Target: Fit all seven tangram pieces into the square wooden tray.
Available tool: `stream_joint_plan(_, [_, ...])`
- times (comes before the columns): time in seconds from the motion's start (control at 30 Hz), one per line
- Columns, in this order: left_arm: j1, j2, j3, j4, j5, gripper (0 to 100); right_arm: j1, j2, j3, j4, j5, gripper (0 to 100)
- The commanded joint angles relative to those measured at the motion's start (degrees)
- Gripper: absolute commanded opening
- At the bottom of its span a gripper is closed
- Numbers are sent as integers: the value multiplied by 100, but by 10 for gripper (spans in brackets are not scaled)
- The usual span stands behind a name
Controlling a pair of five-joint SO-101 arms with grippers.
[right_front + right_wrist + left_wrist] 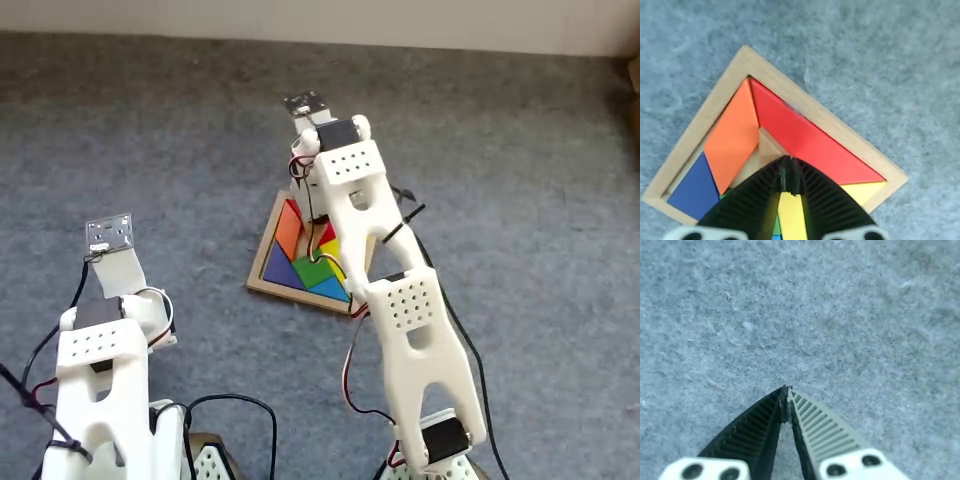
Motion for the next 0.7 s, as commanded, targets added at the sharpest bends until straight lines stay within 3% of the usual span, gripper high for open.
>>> stream_joint_plan(0.0, [-40, -119, -22, -62, -26, 6, -22, -66, -207, 251, 88, 5])
stream_joint_plan(0.37, [-40, -119, -22, -70, -26, 6, -22, -295, -92, 268, 88, 5])
stream_joint_plan(0.67, [-40, -119, -22, -70, -26, 6, -154, -2053, 2185, 251, 70, 5])
